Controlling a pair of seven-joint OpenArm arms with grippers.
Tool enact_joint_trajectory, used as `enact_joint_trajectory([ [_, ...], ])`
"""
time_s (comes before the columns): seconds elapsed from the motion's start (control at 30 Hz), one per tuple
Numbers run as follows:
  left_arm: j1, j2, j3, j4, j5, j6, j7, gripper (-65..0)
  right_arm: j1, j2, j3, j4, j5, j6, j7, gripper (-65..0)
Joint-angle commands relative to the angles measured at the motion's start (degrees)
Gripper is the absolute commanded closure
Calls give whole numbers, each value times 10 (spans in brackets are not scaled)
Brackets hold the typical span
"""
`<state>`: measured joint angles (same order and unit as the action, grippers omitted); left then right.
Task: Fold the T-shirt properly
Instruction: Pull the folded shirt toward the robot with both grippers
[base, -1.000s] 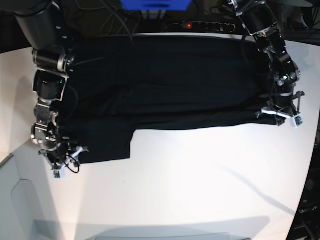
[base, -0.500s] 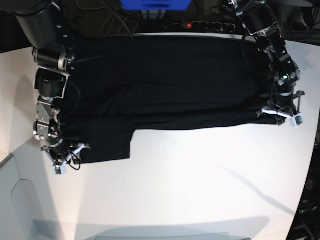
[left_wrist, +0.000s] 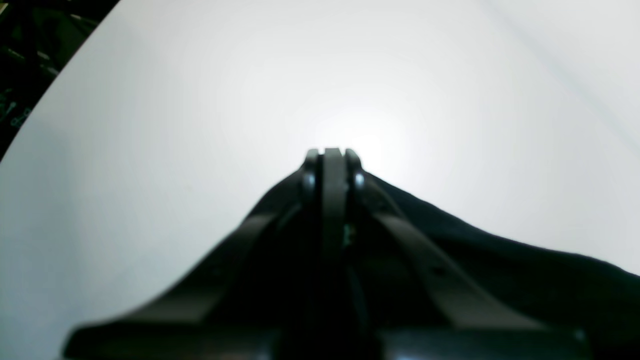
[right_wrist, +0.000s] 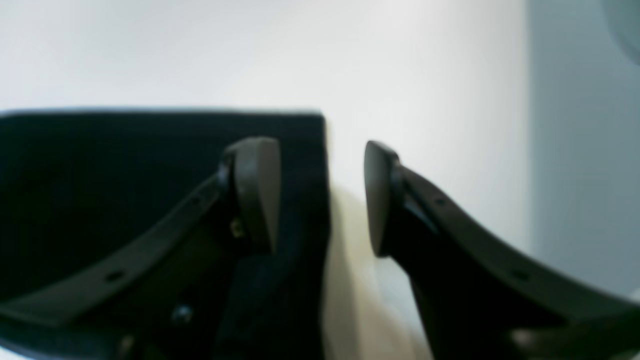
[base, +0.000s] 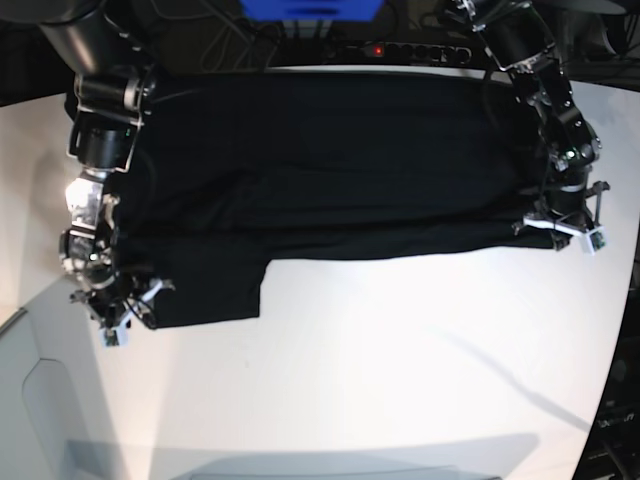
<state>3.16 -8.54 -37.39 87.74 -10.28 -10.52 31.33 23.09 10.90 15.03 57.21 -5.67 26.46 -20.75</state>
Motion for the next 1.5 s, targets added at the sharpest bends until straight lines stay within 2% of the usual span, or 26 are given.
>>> enact_joint_trajectory([
  [0.0, -7, -8, 0, 9, -1, 1, -14, -1, 16, 8, 1, 15, 6, -4, 3, -281],
  [0.37, -7, -8, 0, 9, -1, 1, -14, -1, 25, 8, 1, -62, 6, -4, 1, -281],
  [0.67, -7, -8, -3, 9, -1, 1, -14, -1, 14, 8, 1, -67, 6, -4, 0, -269],
  [0.73, -7, -8, -3, 9, -1, 1, -14, -1, 10, 8, 0, -67, 6, -3, 0, -226],
  [0.8, -7, -8, -3, 9, -1, 1, -14, -1, 9, 8, -10, -67, 6, -2, 0, -136],
  [0.87, -7, -8, -3, 9, -1, 1, -14, -1, 9, 8, -21, -65, 6, -2, -1, -19],
  [0.97, -7, -8, -2, 13, -1, 1, -14, -1, 12, 9, -20, -51, 8, -2, -6, 0],
  [1.07, -7, -8, -3, 17, -3, 1, -14, -1, -10, 12, -19, 21, 7, -2, -15, 0],
  [1.2, -3, -8, -4, 40, -6, 1, -14, -1, -50, 11, -19, 162, 9, -1, -75, 0],
  [1.47, 50, -4, -4, 129, -8, 0, -14, -1, -199, 8, -20, 491, 9, -1, -167, 0],
])
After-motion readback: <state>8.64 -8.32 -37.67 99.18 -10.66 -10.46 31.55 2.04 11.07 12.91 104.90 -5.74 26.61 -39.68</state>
